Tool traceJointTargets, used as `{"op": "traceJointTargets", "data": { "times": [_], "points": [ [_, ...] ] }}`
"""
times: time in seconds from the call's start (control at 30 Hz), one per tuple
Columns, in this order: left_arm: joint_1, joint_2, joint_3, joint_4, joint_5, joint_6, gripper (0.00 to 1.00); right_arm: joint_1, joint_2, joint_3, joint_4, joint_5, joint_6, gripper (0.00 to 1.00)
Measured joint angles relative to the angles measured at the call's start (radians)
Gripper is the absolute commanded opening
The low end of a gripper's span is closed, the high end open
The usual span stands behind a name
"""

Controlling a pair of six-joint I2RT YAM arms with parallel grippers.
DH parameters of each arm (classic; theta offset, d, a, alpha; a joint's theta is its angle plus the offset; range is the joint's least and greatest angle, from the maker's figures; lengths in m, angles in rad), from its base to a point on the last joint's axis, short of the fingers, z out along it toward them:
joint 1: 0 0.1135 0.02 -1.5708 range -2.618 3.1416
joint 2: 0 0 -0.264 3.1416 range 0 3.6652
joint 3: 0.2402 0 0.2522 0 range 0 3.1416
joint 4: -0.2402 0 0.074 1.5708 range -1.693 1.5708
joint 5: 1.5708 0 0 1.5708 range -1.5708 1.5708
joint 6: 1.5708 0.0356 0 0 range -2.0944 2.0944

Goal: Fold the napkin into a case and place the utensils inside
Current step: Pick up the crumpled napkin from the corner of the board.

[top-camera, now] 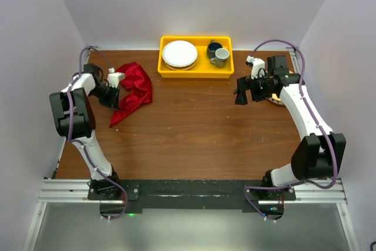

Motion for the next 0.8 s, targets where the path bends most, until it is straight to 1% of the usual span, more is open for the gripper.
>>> {"op": "traceJointTargets", "data": {
  "times": [0.13,0.23,0.37,0.47,0.5,0.6,0.7,0.8],
  "points": [
    [-0.013,-0.005,-0.004,-0.022,0.019,0.03,0.0,0.0,0.026,0.015,-0.002,-0.015,0.0,0.98],
    [-0.045,-0.051,-0.004,-0.061,0.054,0.05,0.0,0.0,0.029,0.031,-0.009,-0.02,0.0,0.98],
    [-0.151,-0.222,0.015,-0.106,0.107,0.066,0.0,0.0,0.029,0.062,-0.008,-0.042,0.002,0.98],
    [-0.272,-0.371,0.097,-0.113,0.165,0.044,0.0,0.0,0.034,0.085,-0.007,-0.065,0.005,0.98],
    [-0.313,-0.414,0.146,-0.113,0.196,0.025,0.0,0.0,0.04,0.1,-0.008,-0.077,0.005,0.98],
    [-0.381,-0.489,0.29,-0.101,0.275,-0.036,0.0,0.0,0.061,0.137,-0.008,-0.108,0.005,0.98],
    [-0.394,-0.533,0.423,-0.054,0.354,-0.159,0.0,0.0,0.071,0.165,-0.007,-0.142,0.005,0.98],
    [-0.391,-0.555,0.52,0.042,0.421,-0.347,0.0,0.0,0.071,0.183,-0.007,-0.171,0.003,0.98]
  ]
}}
